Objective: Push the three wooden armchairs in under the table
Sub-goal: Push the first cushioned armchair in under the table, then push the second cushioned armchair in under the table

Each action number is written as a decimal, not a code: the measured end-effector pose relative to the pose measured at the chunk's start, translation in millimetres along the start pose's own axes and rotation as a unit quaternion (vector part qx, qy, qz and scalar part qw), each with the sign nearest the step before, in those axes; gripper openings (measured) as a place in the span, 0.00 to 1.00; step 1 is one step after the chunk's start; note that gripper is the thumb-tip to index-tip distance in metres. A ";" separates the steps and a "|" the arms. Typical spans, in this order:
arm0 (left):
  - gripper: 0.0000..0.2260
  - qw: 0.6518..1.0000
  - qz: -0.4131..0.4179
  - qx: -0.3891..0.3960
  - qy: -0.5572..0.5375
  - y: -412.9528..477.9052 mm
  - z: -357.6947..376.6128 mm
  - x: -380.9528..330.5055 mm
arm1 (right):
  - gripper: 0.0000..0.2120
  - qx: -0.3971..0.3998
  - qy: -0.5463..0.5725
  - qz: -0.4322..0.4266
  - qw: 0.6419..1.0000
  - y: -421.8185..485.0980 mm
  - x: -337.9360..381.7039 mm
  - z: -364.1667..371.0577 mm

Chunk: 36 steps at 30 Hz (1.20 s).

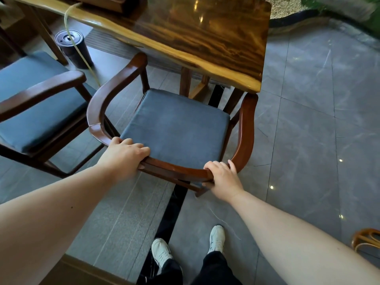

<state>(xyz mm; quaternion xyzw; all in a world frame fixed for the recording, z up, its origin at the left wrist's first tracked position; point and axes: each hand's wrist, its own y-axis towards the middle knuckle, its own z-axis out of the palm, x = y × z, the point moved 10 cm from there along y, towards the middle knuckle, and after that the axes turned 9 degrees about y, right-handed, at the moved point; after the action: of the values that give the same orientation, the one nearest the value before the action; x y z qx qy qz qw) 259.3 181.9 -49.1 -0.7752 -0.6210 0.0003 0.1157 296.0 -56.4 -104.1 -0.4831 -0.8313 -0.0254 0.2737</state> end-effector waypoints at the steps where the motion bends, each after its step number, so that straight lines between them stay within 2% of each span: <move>1: 0.10 1.000 -0.001 0.021 0.002 0.9 1.1 0.6 | 0.16 0.010 0.002 0.003 1.000 0.3 0.2 -0.4; 4: 0.12 0.998 -0.006 0.060 0.008 -0.7 2.4 2.7 | 0.19 0.046 -0.011 0.003 0.999 0.0 3.5 -1.9; 8: 0.16 0.999 -0.005 0.029 0.043 -6.9 -4.4 -2.5 | 0.34 0.060 -0.063 -0.035 0.996 -2.8 20.8 -9.9; 13: 0.34 0.995 0.002 0.012 0.098 -25.2 -18.7 -6.0 | 0.40 0.058 -0.146 -0.127 0.979 1.3 71.8 -34.6; 15: 0.37 0.993 -0.017 0.014 0.112 -36.4 -28.2 3.7 | 0.40 0.049 -0.164 -0.174 0.970 8.1 101.5 -48.3; 20: 0.38 0.993 -0.071 0.002 0.092 -58.1 -54.5 44.2 | 0.41 0.036 -0.158 -0.269 0.949 39.4 171.1 -67.0; 24: 0.37 0.984 -0.149 0.036 0.095 -74.3 -67.9 86.9 | 0.41 0.048 -0.151 -0.330 0.930 78.9 215.4 -69.6; 33: 0.34 0.931 -0.334 0.091 0.113 -145.6 -91.9 184.1 | 0.40 0.083 -0.121 -0.431 0.891 160.1 323.4 -59.7; 36: 0.33 0.917 -0.371 0.106 0.101 -171.3 -92.7 205.4 | 0.40 0.096 -0.123 -0.454 0.877 173.7 355.7 -49.2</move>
<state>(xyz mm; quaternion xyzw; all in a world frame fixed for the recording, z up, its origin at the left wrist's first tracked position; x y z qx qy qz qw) 154.7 397.6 101.4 -0.4682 -0.8452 -0.0552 0.2517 322.7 301.7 69.7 -0.0232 -0.9846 -0.0077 0.1730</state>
